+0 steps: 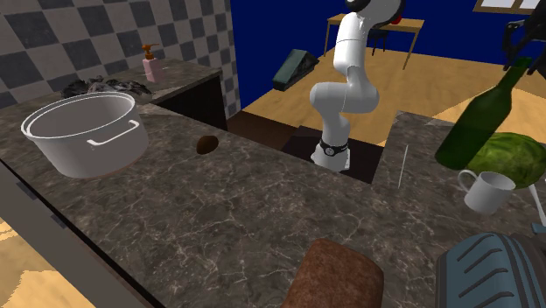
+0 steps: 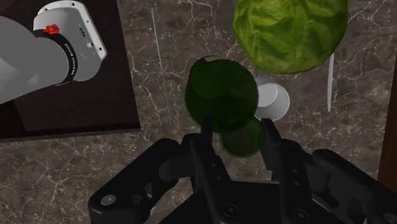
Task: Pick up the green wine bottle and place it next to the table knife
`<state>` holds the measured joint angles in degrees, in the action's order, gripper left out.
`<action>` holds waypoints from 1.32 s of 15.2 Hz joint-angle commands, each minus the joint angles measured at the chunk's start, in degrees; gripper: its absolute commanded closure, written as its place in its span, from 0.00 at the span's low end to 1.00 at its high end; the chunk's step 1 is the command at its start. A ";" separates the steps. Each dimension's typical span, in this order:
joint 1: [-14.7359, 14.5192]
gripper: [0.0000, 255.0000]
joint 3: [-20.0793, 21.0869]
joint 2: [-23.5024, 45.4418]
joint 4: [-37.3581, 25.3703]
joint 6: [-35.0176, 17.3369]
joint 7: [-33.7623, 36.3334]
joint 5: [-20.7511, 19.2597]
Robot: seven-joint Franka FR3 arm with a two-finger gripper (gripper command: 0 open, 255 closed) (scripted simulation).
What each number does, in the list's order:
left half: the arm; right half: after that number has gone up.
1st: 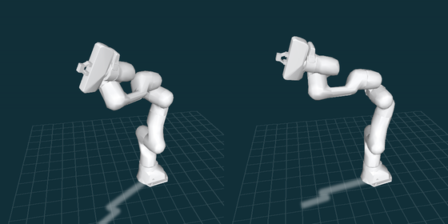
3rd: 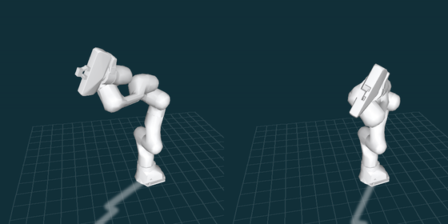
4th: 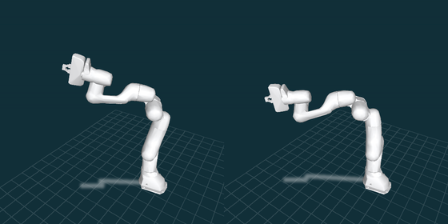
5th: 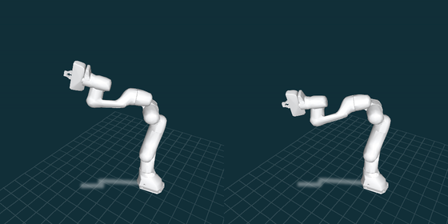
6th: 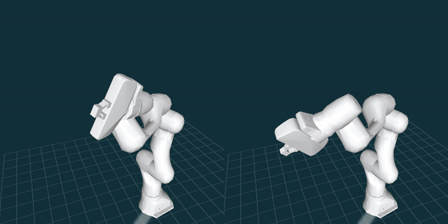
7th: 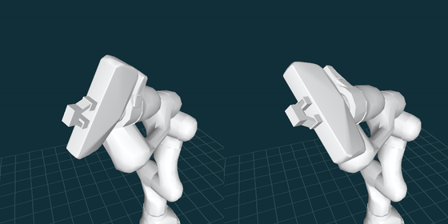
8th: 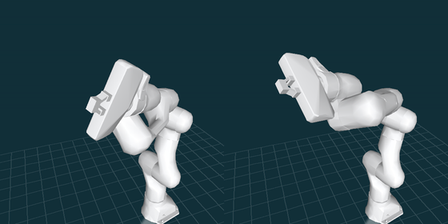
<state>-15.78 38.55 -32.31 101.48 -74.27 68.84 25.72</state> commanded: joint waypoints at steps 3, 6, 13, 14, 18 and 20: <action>-0.59 1.00 0.36 -1.72 4.17 -2.66 -0.55 0.89; -0.98 1.00 0.51 -2.86 7.24 -4.62 -1.23 1.40; -1.89 1.00 1.38 -5.26 14.74 -9.80 -2.79 2.81; -1.89 1.00 1.38 -5.26 14.74 -9.80 -2.79 2.82; -1.88 1.00 1.38 -5.27 14.74 -9.80 -2.79 2.82; -1.88 1.00 1.38 -5.27 14.74 -9.80 -2.79 2.82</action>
<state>-17.66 39.94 -37.57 116.22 -84.06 66.05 28.53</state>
